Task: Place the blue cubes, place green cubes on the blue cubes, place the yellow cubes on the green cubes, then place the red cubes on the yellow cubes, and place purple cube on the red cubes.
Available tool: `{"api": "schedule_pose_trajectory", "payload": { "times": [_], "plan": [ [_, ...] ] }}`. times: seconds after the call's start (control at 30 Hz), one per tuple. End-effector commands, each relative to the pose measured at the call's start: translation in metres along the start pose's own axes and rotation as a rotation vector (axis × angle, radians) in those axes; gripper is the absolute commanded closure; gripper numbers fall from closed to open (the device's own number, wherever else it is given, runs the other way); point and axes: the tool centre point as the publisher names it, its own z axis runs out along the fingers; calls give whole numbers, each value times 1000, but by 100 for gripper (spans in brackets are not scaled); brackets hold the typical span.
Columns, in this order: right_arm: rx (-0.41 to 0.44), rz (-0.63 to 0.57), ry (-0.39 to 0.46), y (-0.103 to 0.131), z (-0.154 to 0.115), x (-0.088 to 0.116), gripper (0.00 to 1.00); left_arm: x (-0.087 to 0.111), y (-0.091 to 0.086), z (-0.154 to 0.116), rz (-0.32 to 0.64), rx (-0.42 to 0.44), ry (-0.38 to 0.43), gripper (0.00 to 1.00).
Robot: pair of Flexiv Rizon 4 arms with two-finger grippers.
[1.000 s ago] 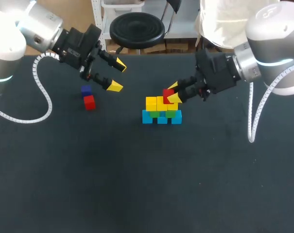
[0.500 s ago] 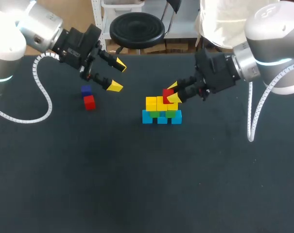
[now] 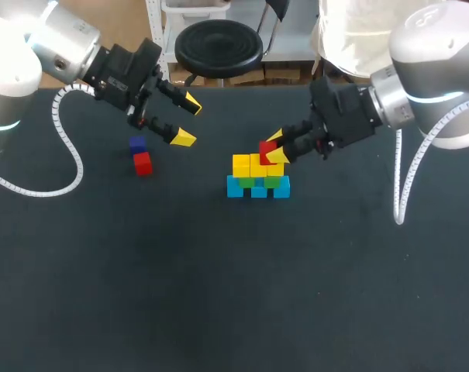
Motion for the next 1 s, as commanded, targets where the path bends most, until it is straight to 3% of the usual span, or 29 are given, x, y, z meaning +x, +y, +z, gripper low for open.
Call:
{"api": "schedule_pose_trajectory", "payload": {
  "times": [0.03, 0.13, 0.23, 0.4, 0.43, 0.47, 0.5, 1.0],
  "plan": [
    [-3, 1, -3, -3, 1, 0, 97, 0, -1, 0, 1, -3, -1, 0],
    [-2, -1, -3, -3, 1, 0, 89, 0, -1, 0, 1, -3, -1, 0],
    [-3, -1, -3, -3, 1, 0, 87, 0, -1, 0, 1, -3, -1, 0],
    [-4, 2, -4, -4, 2, 0, 64, 0, -1, 0, 1, -3, -1, 0],
    [-5, 3, -4, -4, 2, 1, 54, 0, -1, 0, 1, -3, -1, 0],
    [-5, 5, -5, -4, 2, 1, 18, 0, -1, 0, 1, -3, -1, 0],
    [-5, 7, -6, -4, 2, 1, 0, 0, -1, 0, 1, -3, -1, 0],
    [30, -2, -16, 0, -9, -2, 0, 0, -1, 0, 1, -3, -1, 0]
  ]
}}
